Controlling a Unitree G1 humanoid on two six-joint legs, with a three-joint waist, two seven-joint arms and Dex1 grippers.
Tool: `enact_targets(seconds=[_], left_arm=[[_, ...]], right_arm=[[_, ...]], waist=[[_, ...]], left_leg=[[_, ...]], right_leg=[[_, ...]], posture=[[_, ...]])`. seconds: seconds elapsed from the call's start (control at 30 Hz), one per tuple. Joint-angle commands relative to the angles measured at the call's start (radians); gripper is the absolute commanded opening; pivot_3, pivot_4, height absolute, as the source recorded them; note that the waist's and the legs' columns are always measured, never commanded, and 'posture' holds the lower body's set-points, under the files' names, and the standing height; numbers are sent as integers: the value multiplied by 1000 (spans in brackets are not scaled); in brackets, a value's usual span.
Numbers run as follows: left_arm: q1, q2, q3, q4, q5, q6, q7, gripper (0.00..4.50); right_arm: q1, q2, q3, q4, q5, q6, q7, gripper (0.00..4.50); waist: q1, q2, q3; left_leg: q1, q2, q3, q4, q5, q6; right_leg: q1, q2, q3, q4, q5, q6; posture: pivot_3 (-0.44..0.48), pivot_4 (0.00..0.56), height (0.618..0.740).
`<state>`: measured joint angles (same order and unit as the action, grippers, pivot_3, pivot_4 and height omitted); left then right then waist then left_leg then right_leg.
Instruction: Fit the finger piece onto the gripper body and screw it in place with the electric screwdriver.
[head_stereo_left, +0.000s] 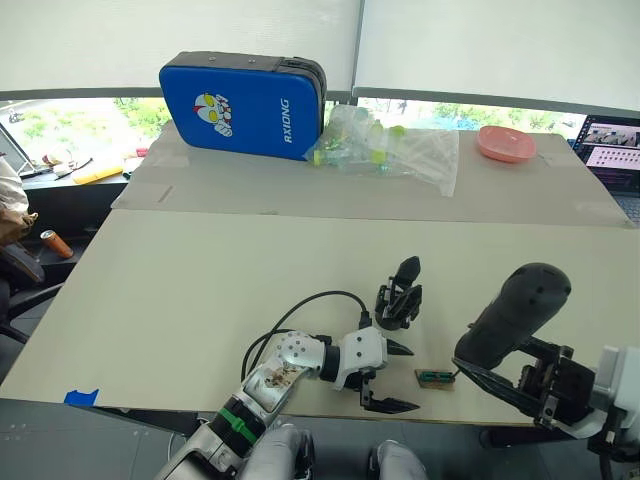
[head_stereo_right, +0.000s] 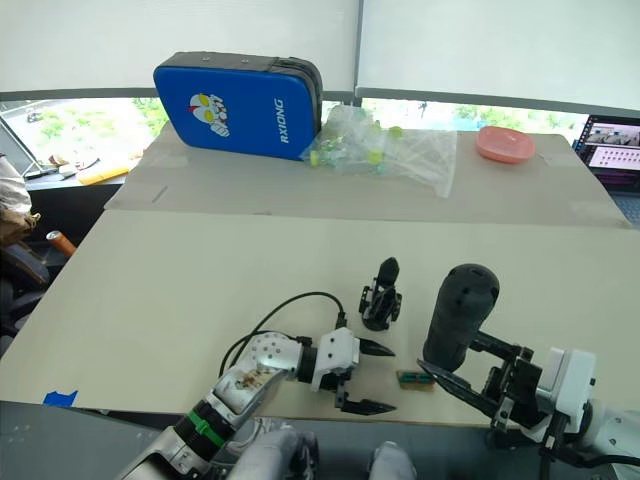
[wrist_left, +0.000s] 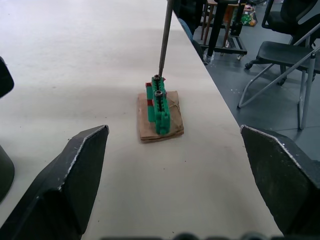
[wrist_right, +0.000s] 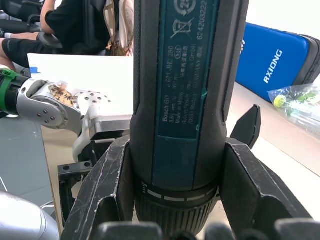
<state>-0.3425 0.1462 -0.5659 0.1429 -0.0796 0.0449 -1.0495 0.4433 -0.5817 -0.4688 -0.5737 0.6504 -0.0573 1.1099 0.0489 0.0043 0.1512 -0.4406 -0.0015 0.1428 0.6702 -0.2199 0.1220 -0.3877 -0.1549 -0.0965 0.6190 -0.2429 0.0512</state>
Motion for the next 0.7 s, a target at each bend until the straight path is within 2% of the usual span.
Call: enact_targets(seconds=[0.03, 0.7], left_arm=[[6, -3, -18, 20, 17, 14, 8, 4500], [5, -9, -20, 22, 18, 20, 11, 4500]], right_arm=[[-8, -7, -32, -20, 29, -38, 5, 1935], [-2, -15, -23, -47, 45, -10, -10, 1935]], waist=[[0, 0, 0], [0, 0, 0]], left_leg=[[0, 0, 0, 0, 0, 0], [0, 0, 0, 0, 0, 0]], right_leg=[[0, 0, 0, 0, 0, 0], [0, 0, 0, -1, 0, 0]], posture=[[0, 150, 740], [0, 150, 740]])
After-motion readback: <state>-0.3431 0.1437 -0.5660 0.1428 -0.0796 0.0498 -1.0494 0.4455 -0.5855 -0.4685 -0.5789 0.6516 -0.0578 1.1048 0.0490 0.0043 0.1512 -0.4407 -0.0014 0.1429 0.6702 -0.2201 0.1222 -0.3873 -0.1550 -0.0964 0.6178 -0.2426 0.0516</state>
